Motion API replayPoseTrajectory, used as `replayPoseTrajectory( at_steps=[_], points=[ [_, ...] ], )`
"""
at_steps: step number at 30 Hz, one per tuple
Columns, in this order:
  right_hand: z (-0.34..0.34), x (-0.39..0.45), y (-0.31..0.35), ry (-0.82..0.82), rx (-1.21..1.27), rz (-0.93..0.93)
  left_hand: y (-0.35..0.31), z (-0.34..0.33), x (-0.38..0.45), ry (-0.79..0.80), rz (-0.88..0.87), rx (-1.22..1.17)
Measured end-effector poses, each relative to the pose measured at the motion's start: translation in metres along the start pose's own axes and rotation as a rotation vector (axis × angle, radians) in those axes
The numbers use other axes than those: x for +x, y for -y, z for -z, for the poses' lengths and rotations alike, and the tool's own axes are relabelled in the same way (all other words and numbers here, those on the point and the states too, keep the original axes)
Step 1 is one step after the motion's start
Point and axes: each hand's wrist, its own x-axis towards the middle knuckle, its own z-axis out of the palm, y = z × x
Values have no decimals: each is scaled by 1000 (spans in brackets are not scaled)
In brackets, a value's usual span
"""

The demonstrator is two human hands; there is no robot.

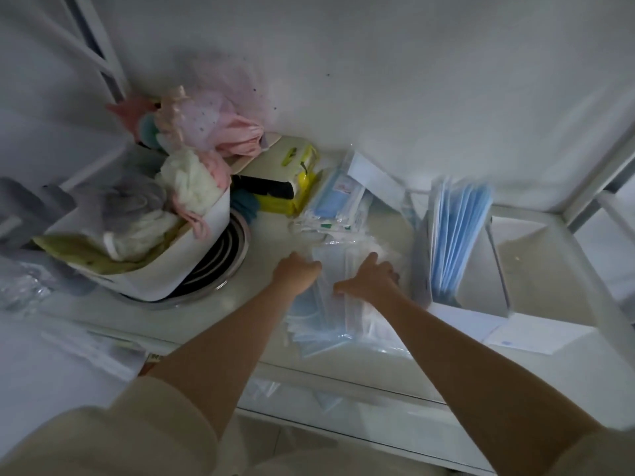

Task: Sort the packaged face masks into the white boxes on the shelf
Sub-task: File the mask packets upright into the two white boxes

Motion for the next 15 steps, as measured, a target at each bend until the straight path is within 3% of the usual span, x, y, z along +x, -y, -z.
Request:
replayPoseTrajectory(
  at_steps=[5, 8, 11, 15],
  points=[
    [6, -1, -4, -89, 73, 67, -14, 1, -6, -45, -132, 142],
    [18, -5, -9, -231, 139, 161, -26, -2, -13, 176, -208, -236],
    [29, -12, -9, -349, 465, 225, -42, -7, -22, 465, -89, -669],
    [39, -19, -8, -231, 821, 230, -57, -16, -22, 487, -159, -743]
  ],
)
